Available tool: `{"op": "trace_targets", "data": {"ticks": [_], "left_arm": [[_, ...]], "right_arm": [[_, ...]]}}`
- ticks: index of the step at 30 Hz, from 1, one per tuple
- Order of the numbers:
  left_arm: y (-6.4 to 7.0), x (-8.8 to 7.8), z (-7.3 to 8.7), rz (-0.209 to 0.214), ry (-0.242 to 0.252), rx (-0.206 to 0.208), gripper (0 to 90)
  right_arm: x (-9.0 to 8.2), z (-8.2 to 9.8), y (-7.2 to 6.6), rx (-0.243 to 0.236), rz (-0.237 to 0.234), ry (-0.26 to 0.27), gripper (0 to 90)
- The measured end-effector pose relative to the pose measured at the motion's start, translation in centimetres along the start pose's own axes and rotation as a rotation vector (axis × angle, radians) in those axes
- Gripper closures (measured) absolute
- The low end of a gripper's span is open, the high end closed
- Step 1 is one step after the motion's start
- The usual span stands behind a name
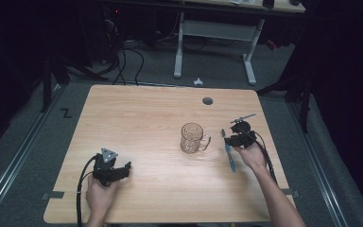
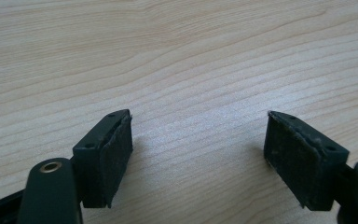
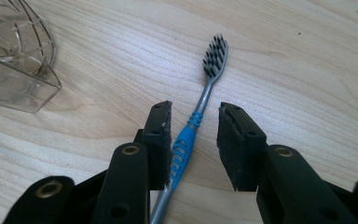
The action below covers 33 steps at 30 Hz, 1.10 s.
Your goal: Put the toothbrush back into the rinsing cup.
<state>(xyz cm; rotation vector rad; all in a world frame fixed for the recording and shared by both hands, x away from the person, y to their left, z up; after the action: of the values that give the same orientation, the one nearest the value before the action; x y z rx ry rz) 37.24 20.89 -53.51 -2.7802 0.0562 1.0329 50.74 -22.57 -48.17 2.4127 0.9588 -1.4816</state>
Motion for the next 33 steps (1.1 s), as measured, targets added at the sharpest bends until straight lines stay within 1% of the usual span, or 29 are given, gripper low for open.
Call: {"op": "trace_targets", "data": {"ticks": [4,5,7,14,22,33], "left_arm": [[0.0,0.0,0.0,0.0,0.0,0.0,24.1],[0.0,0.0,0.0,0.0,0.0,0.0,24.2],[0.0,0.0,0.0,0.0,0.0,0.0,24.2],[0.0,0.0,0.0,0.0,0.0,0.0,24.1],[0.0,0.0,0.0,0.0,-0.001,0.0,24.1],[0.0,0.0,0.0,0.0,0.0,0.0,24.2]], "right_arm": [[0.5,0.1,0.1,0.009,0.001,-0.021,65.9],[0.6,0.1,0.1,0.004,0.0,-0.025,66.0],[0.8,0.1,0.1,0.012,-0.002,-0.033,66.2],[1.3,0.1,0.2,0.018,-0.006,-0.052,66.8],[1.8,0.2,0.3,0.027,-0.009,-0.069,68.1],[2.0,0.3,0.6,0.038,-0.016,-0.094,72.5]]}}
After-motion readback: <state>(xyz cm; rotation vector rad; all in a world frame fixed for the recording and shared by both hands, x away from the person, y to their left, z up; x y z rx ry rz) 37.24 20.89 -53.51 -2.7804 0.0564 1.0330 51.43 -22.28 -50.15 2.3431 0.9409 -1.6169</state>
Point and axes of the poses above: each handheld gripper's, and its own axes: x roughly forward along the jaws, z roughly out of its underside, y roughly to its right, the point moved 4 cm from there along x, roughly forward along the jaws, and after that the axes turned 14 degrees about -z, right-handed, at the moved point
